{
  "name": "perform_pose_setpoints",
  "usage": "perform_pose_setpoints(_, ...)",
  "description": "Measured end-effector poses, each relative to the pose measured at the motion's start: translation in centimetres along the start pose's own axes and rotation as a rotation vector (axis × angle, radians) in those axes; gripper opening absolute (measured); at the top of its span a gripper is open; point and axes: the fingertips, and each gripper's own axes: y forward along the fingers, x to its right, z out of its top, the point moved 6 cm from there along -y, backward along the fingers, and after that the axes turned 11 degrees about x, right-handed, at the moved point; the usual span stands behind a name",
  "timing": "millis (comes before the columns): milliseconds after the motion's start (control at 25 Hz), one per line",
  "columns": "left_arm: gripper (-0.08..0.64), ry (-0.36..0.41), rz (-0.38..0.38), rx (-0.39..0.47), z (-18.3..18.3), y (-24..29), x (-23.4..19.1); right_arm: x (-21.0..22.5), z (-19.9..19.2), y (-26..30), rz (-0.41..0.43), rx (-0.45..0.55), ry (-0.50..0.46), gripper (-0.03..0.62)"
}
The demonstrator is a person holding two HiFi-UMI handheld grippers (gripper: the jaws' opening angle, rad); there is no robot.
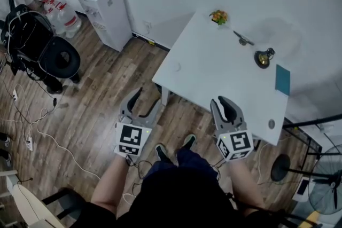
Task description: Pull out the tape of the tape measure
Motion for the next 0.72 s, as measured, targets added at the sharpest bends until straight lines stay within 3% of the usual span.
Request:
perform_pose_setpoints(200, 0.259, 0.031, -0.035, -0.072, -2.1, 5.0, -0.5, 3.3, -2.5, 4.1, 0.036, -0.010, 0.043, 0.097)
perform_pose_setpoints(440, 0.258, 0.172, -0.077, -0.234, -4.6, 11.4, -1.0, 7.1, -3.8, 9.8, 0.142, -0.004, 0.085, 0.094)
perform_pose_setpoints(600, 0.258, 0.164, -0.070, -0.316, -6.7, 15.1, -1.4, 9.2, -5.0, 12.1, 0.196, -0.037, 0.093, 0.092)
perform_pose_setpoints(720, 0.258, 0.173, -0.120, -0.404, -9.0, 17.4, -0.8, 10.8, -6.6, 12.7, 0.203, -0.058, 0.111, 0.092)
